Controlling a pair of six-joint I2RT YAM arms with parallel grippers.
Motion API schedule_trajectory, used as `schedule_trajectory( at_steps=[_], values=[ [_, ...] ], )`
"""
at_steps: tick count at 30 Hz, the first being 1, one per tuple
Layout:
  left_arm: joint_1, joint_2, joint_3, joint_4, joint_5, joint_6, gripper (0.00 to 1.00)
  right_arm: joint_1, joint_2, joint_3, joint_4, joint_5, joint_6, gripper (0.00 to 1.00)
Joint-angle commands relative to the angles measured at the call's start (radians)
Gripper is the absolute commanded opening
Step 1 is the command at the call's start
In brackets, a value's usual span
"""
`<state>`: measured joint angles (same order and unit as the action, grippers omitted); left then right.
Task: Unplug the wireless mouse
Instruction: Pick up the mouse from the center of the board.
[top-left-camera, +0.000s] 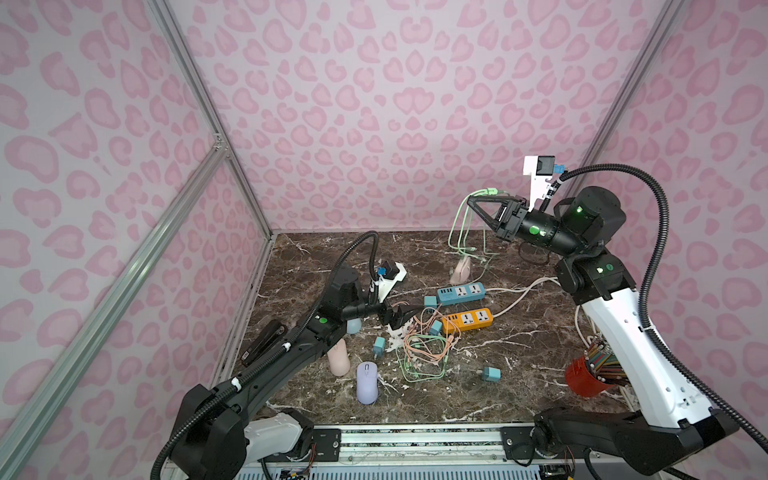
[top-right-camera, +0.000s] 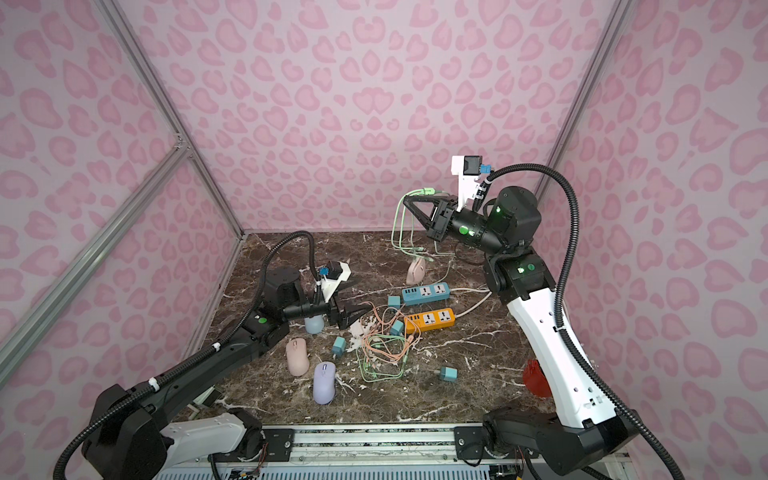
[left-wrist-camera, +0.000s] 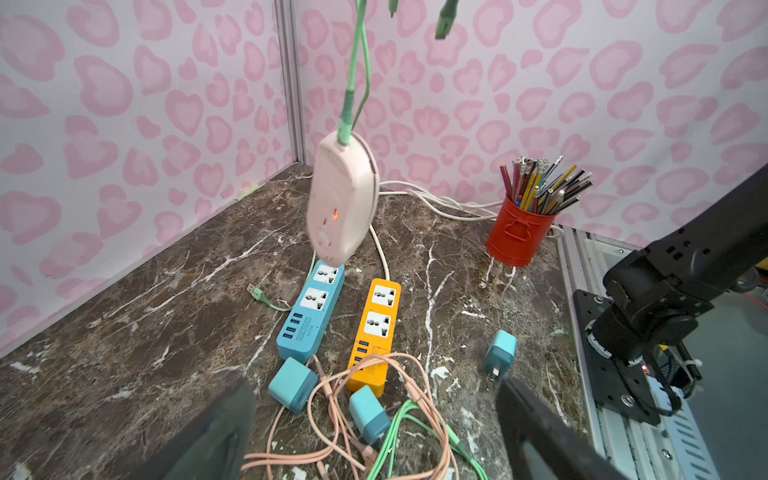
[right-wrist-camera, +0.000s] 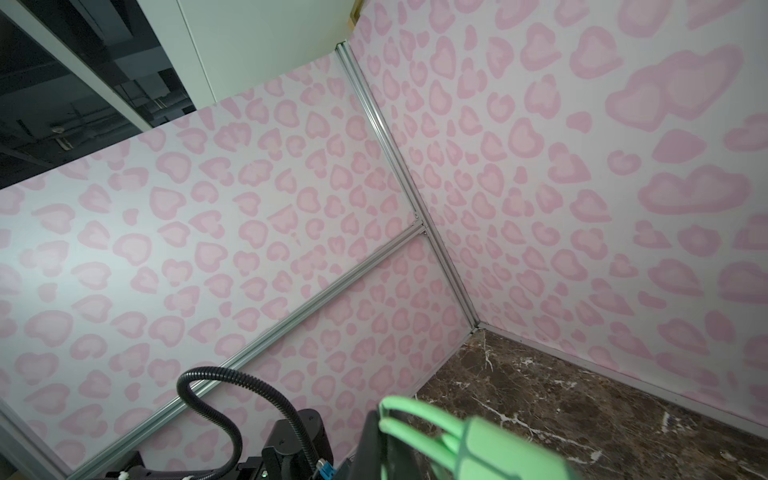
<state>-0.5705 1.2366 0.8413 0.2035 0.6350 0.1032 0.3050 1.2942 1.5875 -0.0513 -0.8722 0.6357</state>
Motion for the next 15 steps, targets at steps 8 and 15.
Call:
schedule_trajectory(
  at_steps=[8, 15],
  values=[
    [-0.032, 0.071, 0.025, 0.085, -0.029, -0.010, 0.95, 0.022, -0.026, 0.002, 0.173, -0.137, 0.144, 0.00],
    [-0.032, 0.068, 0.004, 0.173, 0.142, -0.025, 0.95, 0.091, -0.012, 0.005, 0.254, -0.153, 0.204, 0.00]
  ],
)
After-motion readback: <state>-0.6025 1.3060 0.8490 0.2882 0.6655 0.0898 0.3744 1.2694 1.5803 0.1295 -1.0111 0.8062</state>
